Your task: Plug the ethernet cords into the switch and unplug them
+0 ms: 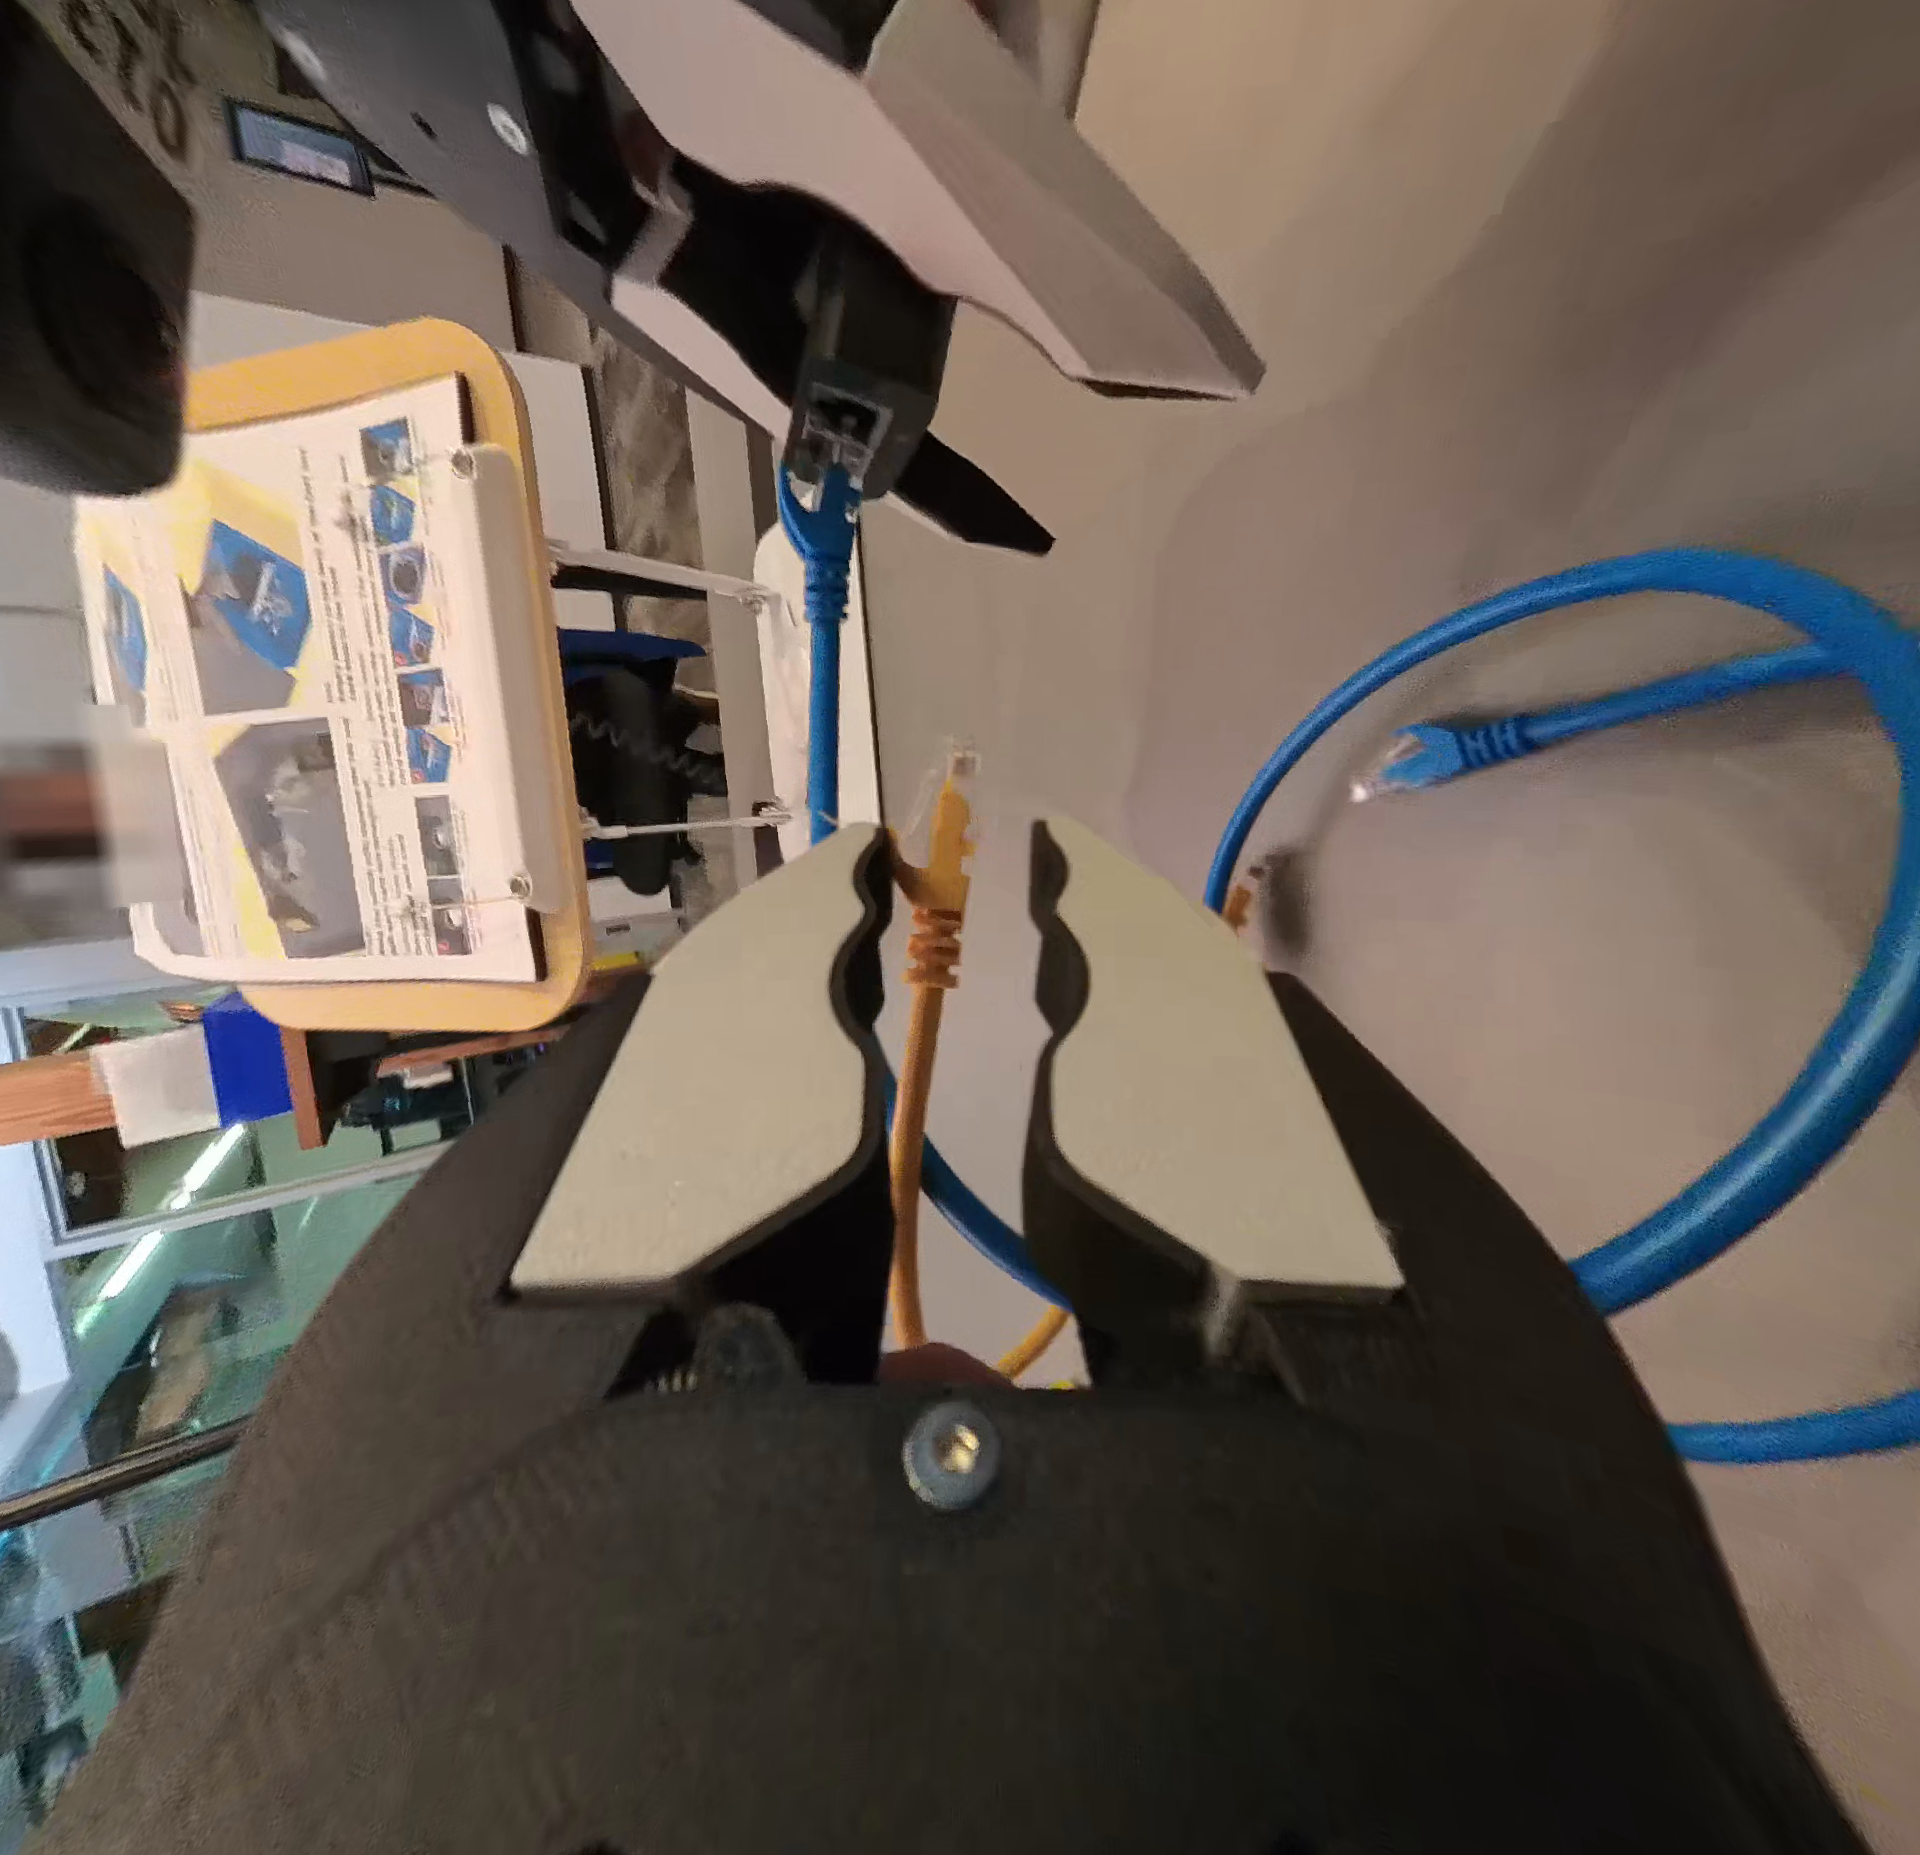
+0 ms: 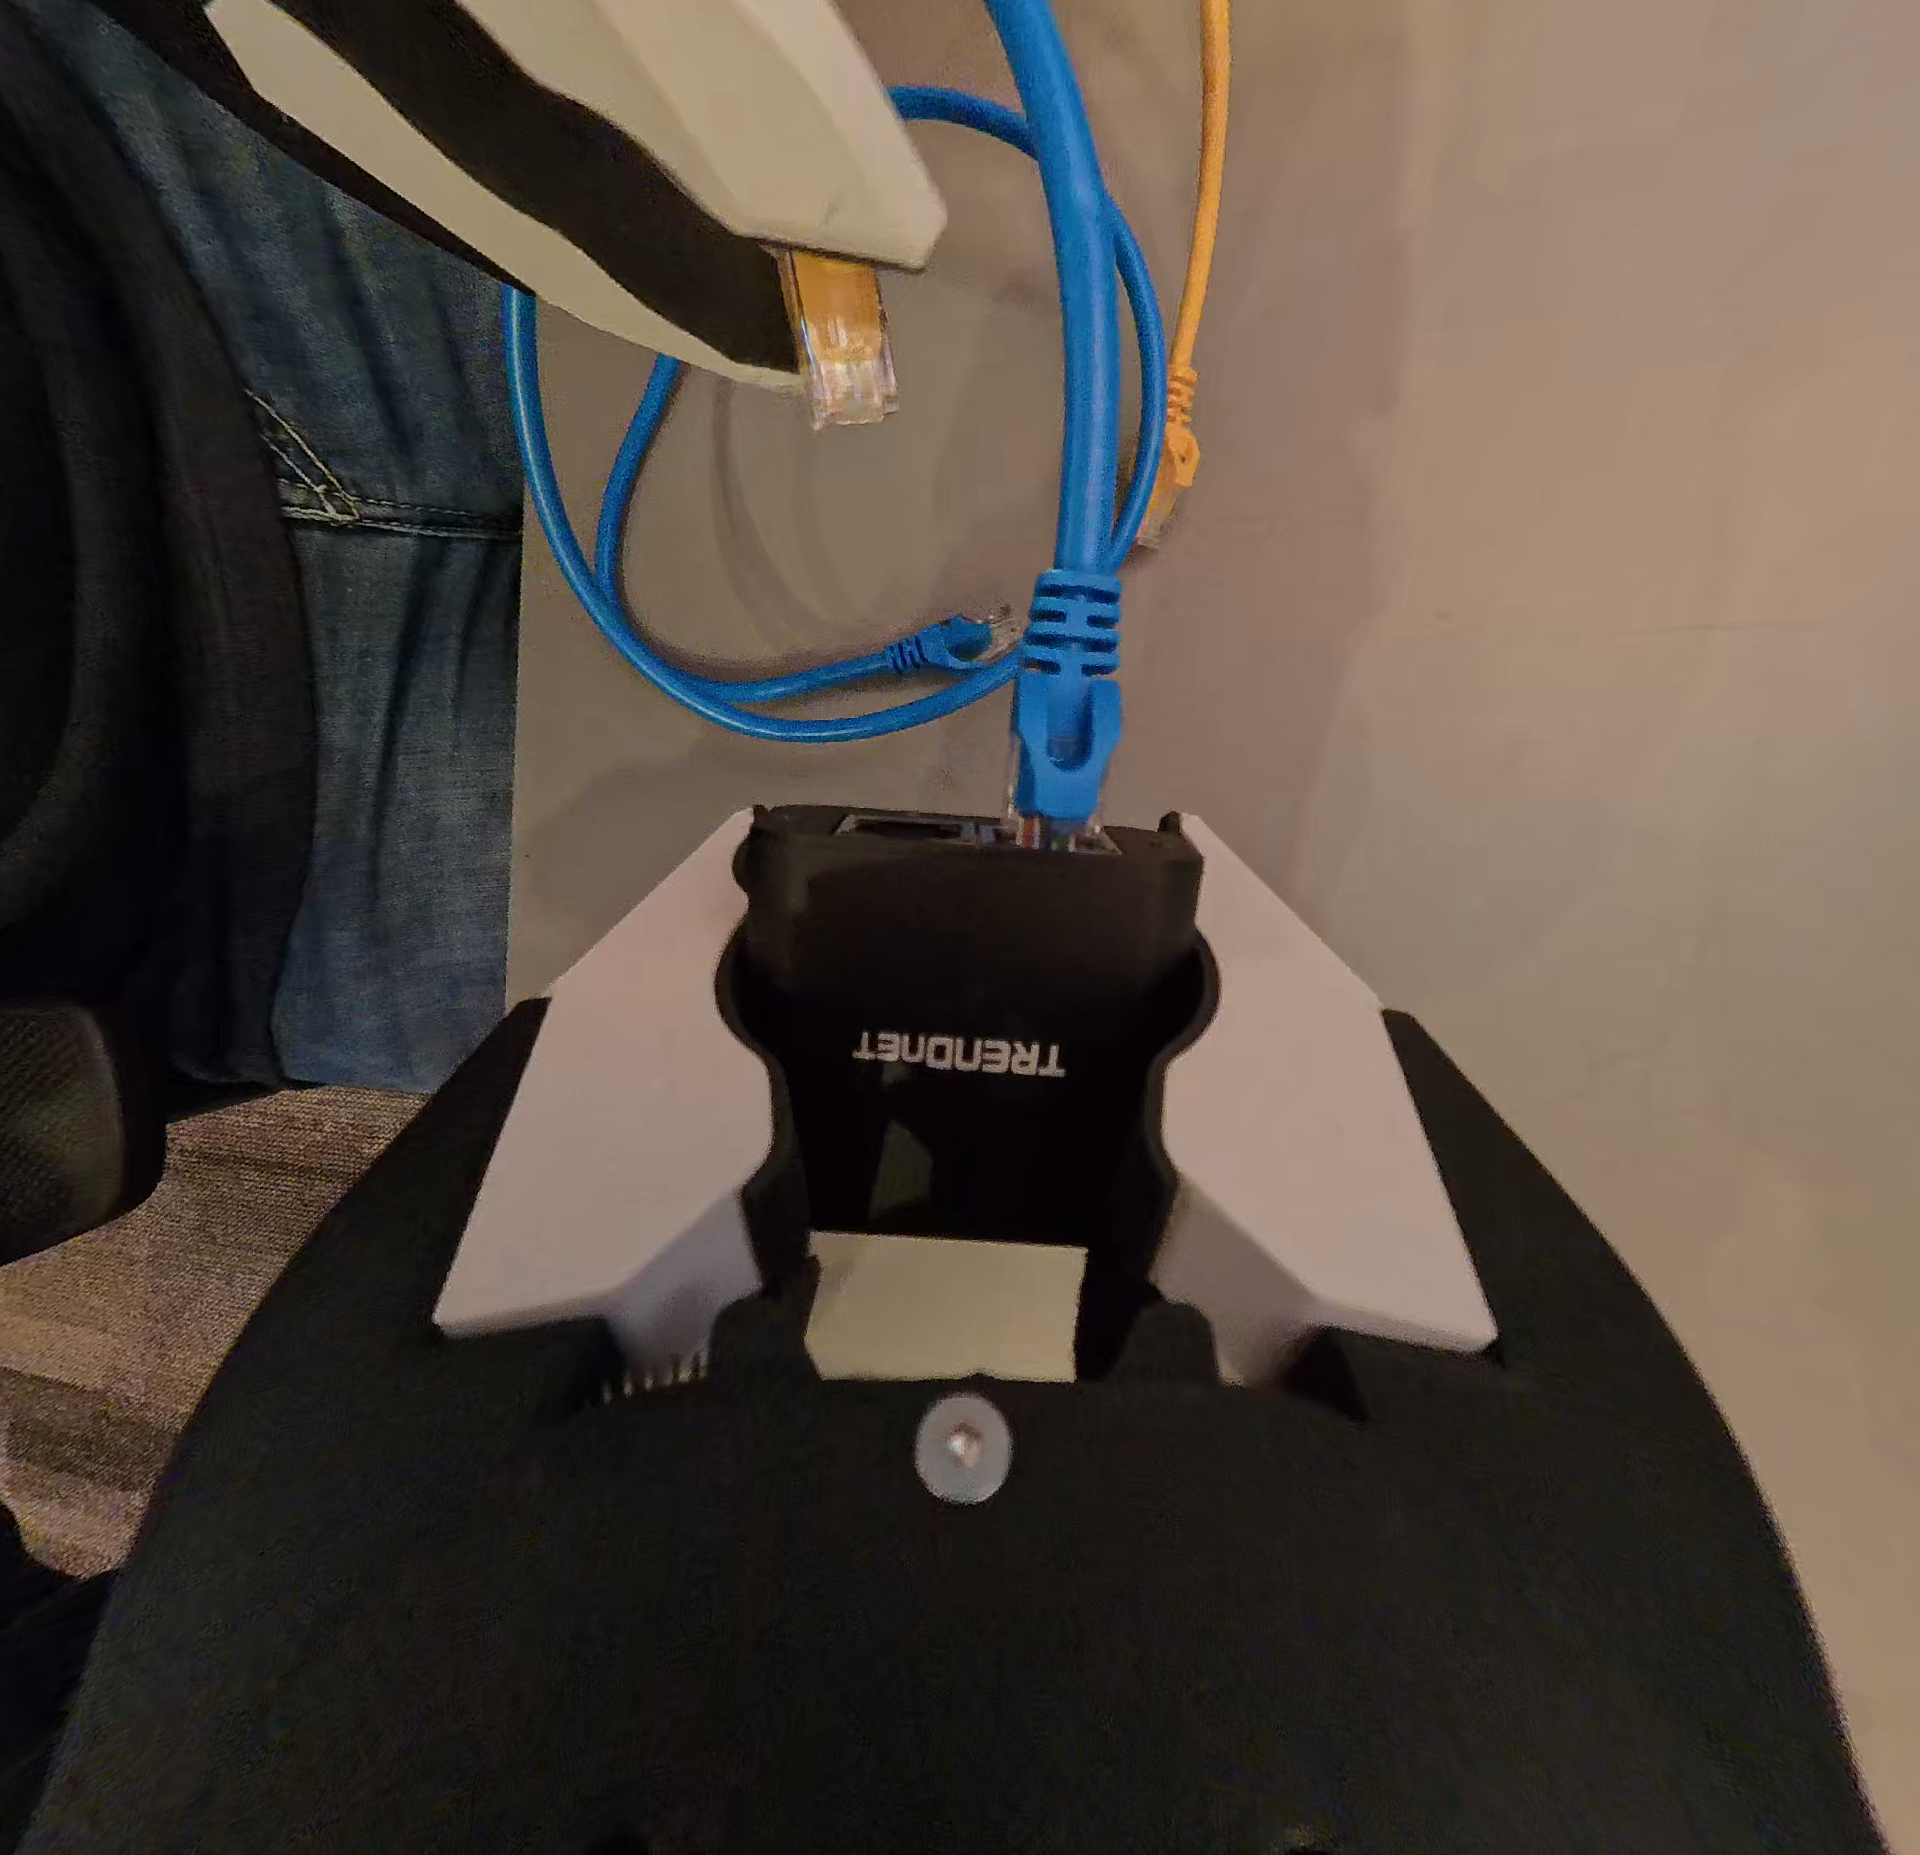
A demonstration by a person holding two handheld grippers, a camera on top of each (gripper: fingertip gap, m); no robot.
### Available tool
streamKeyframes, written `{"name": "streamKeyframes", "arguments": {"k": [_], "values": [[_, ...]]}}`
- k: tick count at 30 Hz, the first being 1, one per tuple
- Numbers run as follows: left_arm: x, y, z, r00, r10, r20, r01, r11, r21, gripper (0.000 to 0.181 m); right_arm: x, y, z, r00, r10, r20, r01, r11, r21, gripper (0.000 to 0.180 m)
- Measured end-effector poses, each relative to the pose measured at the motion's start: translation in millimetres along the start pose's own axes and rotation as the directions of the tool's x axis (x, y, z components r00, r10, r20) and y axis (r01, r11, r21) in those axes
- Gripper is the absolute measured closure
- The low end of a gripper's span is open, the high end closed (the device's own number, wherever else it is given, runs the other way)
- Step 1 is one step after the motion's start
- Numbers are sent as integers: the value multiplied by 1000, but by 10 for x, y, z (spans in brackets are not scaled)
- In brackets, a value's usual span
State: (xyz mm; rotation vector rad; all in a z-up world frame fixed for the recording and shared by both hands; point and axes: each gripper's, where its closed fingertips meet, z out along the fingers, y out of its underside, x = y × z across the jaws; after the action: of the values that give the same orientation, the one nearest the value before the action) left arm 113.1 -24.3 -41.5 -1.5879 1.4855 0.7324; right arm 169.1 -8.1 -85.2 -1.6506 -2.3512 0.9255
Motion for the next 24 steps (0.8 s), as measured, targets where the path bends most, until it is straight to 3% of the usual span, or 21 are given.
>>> {"name": "streamKeyframes", "arguments": {"k": [11, 24], "values": [[-10, 154, -44, 980, -165, -106, 158, 984, -76, 91, 21, -8, 18, 999, 3, -32, -3, 1000, -4, 107], [-416, 415, -367, 932, -360, -44, 359, 933, -22, 96, 211, -104, -175, 989, 60, -136, -51, 997, 66, 107]]}}
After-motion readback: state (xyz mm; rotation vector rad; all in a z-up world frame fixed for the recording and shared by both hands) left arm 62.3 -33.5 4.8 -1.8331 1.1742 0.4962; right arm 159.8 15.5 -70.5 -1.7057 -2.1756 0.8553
